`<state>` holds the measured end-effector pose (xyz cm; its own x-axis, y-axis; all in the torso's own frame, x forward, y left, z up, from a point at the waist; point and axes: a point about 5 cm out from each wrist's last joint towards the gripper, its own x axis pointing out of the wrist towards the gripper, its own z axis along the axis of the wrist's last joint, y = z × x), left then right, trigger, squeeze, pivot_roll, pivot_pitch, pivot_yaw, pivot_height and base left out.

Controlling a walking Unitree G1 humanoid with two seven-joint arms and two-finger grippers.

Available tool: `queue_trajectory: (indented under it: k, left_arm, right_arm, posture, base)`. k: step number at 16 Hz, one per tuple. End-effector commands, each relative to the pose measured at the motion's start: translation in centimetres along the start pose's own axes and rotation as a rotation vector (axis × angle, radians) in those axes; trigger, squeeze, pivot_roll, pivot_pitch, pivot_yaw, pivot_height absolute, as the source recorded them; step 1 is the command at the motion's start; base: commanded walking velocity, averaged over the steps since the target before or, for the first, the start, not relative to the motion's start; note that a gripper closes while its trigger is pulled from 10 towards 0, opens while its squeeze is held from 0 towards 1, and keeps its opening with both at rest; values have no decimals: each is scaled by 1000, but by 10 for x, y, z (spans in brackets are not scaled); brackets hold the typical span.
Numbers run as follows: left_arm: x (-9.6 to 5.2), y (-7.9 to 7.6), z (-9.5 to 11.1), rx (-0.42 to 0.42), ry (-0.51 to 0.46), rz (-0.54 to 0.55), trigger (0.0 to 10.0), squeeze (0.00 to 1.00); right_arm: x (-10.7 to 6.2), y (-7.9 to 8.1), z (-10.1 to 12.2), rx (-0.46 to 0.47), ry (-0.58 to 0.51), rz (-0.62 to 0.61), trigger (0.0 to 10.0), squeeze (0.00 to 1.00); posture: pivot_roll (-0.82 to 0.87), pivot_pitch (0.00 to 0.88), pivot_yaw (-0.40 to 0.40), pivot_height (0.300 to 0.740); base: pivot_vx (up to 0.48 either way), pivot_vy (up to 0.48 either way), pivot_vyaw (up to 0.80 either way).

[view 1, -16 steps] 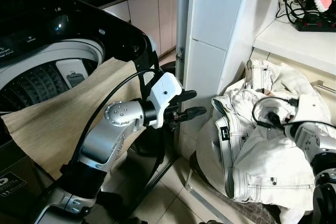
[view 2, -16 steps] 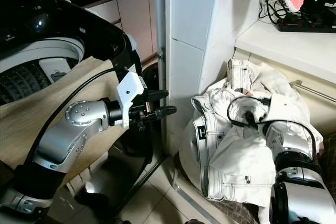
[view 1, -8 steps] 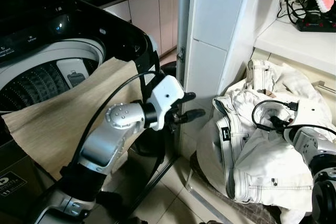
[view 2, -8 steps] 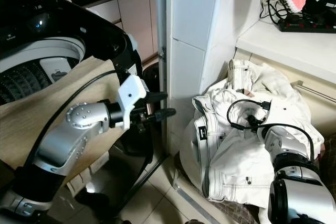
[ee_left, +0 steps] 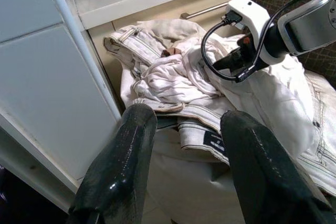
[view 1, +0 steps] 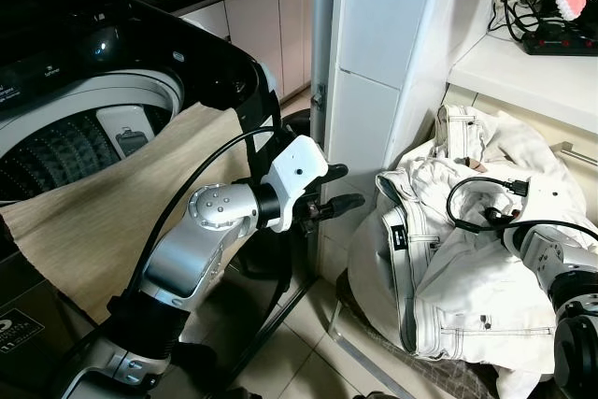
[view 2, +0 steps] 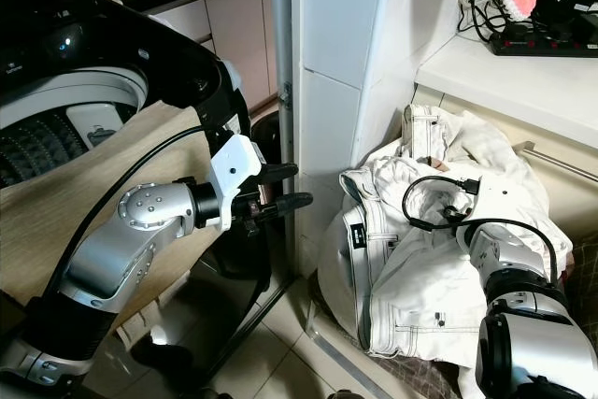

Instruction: Clothes washing

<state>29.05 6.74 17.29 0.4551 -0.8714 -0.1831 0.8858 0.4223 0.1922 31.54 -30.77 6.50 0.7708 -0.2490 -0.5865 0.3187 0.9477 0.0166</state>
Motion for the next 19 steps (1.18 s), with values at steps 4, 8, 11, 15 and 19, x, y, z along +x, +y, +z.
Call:
queue_trajectory:
  k: [4, 8, 11, 15, 19]
  left_arm:
    - [0, 4, -1, 19, 19, 24, 10000, 0]
    - [-2, 12, 2, -14, -10, 113, 10000, 0]
    - [-2, 24, 15, -38, -97, 206, 10000, 0]
    - [-3, 32, 25, -44, -163, 254, 10000, 0]
    - [2, 27, 23, -42, -161, 230, 10000, 0]
  right_arm:
    - [0, 1, 12, 7, -50, -7, 0, 0]
    - [-8, 0, 47, -38, -175, 32, 0, 0]
    - [-24, 3, 76, -83, -277, 91, 0, 0]
    - [-77, 30, 109, -65, -412, 387, 0, 0]
    - [-79, 28, 99, -118, -385, 323, 0, 0]
  posture:
    - [-81, 0, 45, 740]
    - [-83, 0, 40, 740]
    - [-89, 0, 50, 740]
    - [-97, 0, 67, 740]
    - [-104, 0, 70, 740]
  base:
    - [0, 0, 0]
    - [0, 0, 0]
    - [0, 0, 0]
    - [0, 0, 0]
    - [0, 0, 0]
